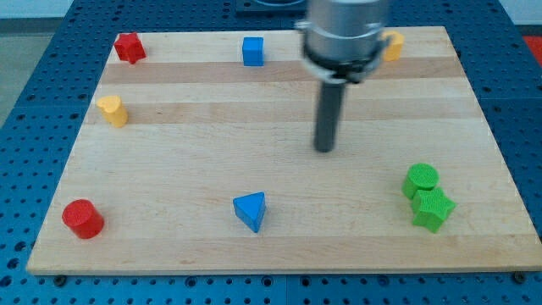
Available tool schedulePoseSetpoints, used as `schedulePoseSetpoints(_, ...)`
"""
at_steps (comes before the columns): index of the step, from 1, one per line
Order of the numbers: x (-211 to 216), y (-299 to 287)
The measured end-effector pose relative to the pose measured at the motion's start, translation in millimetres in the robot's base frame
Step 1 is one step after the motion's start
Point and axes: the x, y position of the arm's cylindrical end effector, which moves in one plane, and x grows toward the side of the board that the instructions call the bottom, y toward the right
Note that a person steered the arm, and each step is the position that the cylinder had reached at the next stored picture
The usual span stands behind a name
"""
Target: Slide the yellow heart parallel to the red circle
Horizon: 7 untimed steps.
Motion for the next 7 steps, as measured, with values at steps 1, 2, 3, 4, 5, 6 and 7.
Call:
schedulePoseSetpoints(1, 11, -122)
schedulePoseSetpoints(2, 17, -251)
schedulePoseSetpoints(3, 4, -323)
schedulePoseSetpoints(4, 4, -323)
schedulePoseSetpoints(5, -13, -323)
schedulePoseSetpoints(6, -13, -323)
schedulePoseSetpoints(7, -32, -323)
